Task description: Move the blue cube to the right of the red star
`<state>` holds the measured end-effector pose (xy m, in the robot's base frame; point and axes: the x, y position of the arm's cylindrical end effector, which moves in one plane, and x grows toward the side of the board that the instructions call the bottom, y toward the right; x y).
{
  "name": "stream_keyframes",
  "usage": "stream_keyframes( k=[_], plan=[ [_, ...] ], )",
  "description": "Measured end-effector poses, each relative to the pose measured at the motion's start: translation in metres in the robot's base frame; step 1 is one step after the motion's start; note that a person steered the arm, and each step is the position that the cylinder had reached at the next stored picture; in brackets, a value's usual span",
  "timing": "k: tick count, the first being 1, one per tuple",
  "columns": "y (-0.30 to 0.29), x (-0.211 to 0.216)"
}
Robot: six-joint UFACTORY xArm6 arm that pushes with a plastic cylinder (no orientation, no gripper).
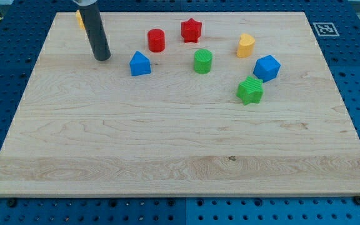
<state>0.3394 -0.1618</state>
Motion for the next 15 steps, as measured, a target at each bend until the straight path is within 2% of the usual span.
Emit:
stream_keyframes(
  k=[1, 3, 4, 6, 8, 9, 10, 11, 12, 13, 15],
  plan=[
    [0.024, -0.002],
    [0.135, -0.01],
    [0.171, 0.005],
    [0.18, 0.07],
    [0.256, 0.171],
    [0.333, 0.178],
    [0.401, 0.168],
    [0.403, 0.163],
    [0.403, 0.115],
    [0.399, 0.095],
    [0.344, 0.095]
  ],
)
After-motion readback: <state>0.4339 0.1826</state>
